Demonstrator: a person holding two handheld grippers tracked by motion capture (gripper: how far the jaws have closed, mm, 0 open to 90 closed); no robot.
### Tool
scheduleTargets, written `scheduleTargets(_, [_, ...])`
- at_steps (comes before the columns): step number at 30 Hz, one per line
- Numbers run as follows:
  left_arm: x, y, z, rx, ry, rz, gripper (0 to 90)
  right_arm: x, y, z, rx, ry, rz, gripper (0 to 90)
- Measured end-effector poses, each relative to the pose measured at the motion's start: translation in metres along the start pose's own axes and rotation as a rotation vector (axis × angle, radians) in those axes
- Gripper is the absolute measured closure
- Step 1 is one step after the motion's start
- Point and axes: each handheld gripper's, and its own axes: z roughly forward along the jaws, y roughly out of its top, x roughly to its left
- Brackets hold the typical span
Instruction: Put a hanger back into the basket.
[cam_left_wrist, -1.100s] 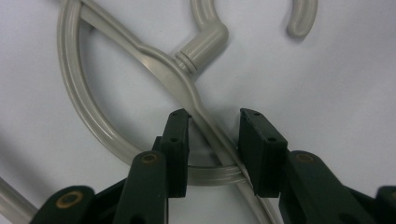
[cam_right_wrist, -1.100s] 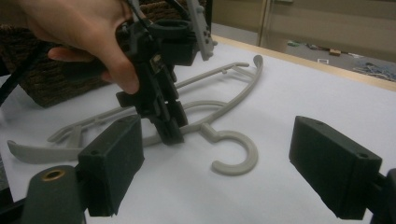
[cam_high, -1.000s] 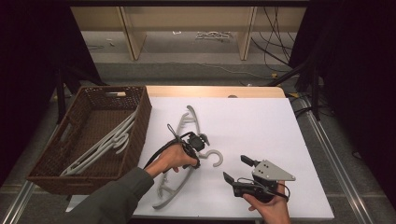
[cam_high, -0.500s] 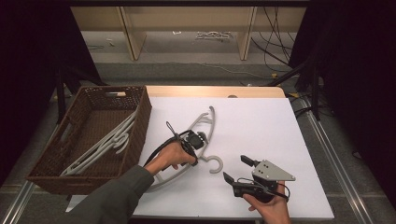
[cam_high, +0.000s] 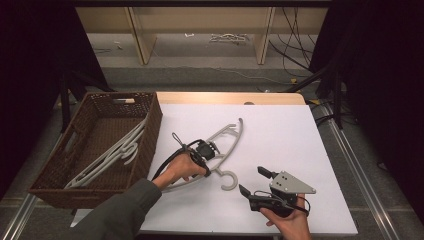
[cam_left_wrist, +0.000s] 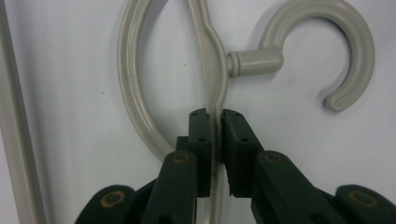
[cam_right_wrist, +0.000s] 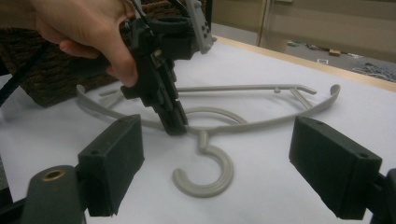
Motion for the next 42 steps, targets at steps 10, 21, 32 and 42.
scheduleTargets(10, [0.009,0.001,-0.018,-0.119,-0.097,-0.072,82.4,0.001,0.0,0.0,0.002,0.01,0.016,18.8])
scheduleTargets(21, [0.025,0.0,-0.049,-0.311,-0.202,-0.204,82.5,0.001,0.0,-0.001,0.01,-0.002,0.012,18.8])
scheduleTargets(32, [0.037,-0.005,-0.062,-0.432,-0.266,-0.303,82.5,0.001,0.0,-0.001,0.008,-0.001,0.013,18.8])
scheduleTargets(42, [0.042,-0.013,-0.072,-0.504,-0.311,-0.352,82.5,0.001,0.0,0.0,0.011,0.006,0.018,18.8])
